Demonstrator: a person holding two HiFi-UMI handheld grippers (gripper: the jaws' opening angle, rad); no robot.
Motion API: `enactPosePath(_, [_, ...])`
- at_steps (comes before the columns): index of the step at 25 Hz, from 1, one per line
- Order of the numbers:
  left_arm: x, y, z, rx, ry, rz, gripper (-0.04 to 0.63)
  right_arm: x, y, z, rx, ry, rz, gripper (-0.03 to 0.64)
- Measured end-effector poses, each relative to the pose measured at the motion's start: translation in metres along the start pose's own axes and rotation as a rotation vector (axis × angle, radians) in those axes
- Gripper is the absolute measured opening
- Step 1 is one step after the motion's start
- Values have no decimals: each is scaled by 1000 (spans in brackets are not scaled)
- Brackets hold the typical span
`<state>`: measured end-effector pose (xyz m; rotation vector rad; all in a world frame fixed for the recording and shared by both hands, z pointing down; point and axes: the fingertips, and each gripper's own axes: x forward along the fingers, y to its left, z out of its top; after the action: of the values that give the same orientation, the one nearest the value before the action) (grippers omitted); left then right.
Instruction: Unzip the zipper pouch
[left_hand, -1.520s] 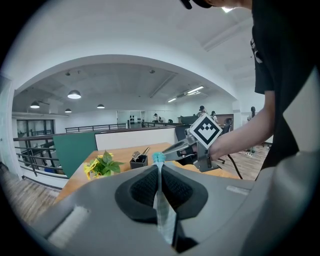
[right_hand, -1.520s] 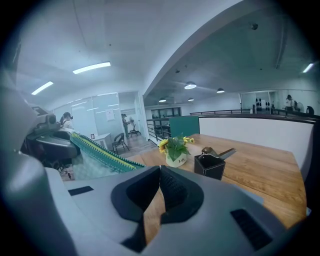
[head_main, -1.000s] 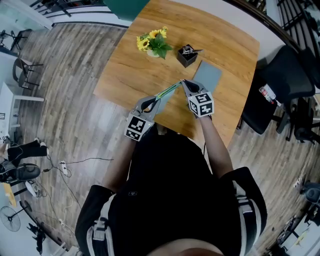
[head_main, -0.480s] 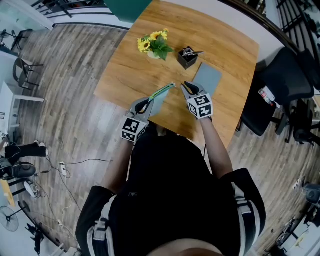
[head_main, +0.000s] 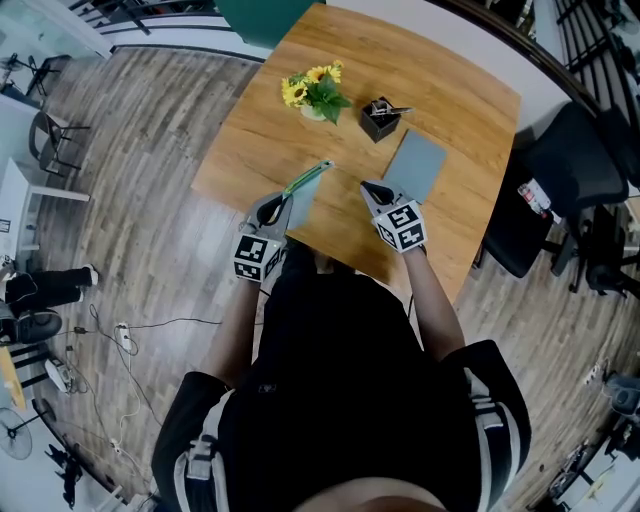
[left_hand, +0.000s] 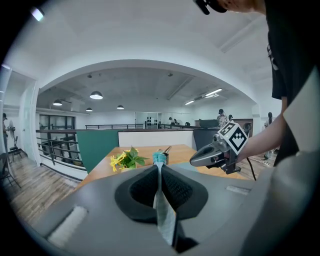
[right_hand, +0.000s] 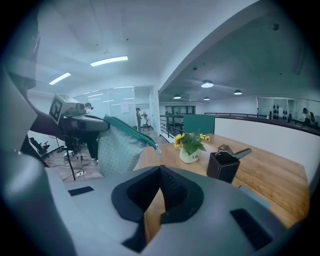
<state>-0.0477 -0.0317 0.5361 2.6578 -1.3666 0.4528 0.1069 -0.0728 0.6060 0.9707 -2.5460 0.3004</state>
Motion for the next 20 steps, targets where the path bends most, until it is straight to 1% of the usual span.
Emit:
enactPosePath(3, [-3, 10, 0, -3, -2, 22, 6, -1, 4, 3, -10, -6, -3, 2])
enactPosePath(8, [-5, 26, -1, -10, -11, 53, 6, -4, 2, 10, -23, -30, -35, 2])
enactPosePath(20, [-14, 47, -5, -6, -2, 73, 6, -4, 0, 19, -14, -39, -61, 2])
